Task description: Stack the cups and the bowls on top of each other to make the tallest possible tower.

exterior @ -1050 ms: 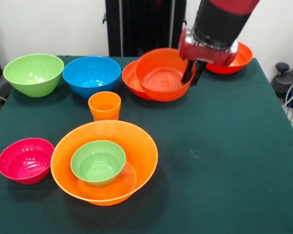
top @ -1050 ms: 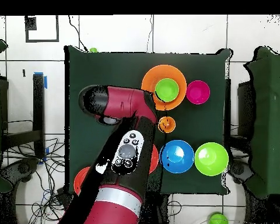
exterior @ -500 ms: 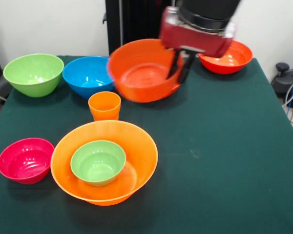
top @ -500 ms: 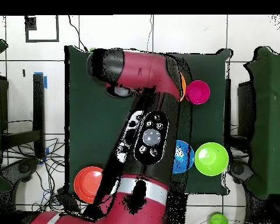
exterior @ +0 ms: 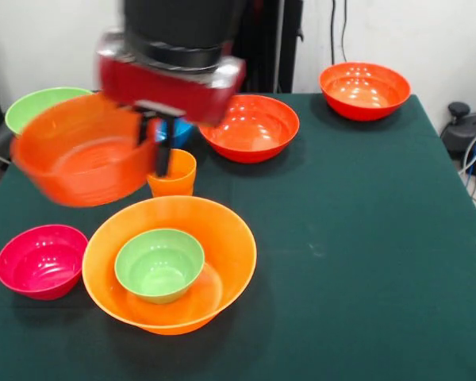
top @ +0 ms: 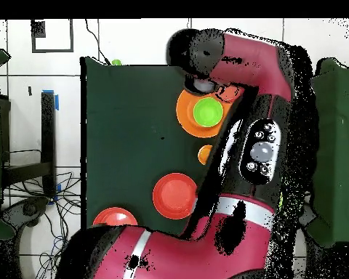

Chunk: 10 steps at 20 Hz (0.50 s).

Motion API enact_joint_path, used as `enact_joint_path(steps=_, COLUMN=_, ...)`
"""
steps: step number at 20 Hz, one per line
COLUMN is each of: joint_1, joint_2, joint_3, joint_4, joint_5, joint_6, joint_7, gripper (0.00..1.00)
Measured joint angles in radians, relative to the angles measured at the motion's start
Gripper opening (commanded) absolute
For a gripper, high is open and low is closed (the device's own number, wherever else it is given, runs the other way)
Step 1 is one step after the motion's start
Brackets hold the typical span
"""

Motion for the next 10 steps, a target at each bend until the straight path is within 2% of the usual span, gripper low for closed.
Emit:
enact_joint_path(steps=4, joint_1=-0.049, joint_2=0.036, joint_3=0.031, joint_4=-0.053, joint_5=-0.020, joint_6=0.000, joint_7=-0.024, gripper=0.00)
enact_joint_path(steps=10, joint_1=-0.054, joint_2=0.079, joint_3=0.062, joint_4=-0.072, joint_5=-0.022, joint_6=0.000, joint_7=-0.029, gripper=0.00)
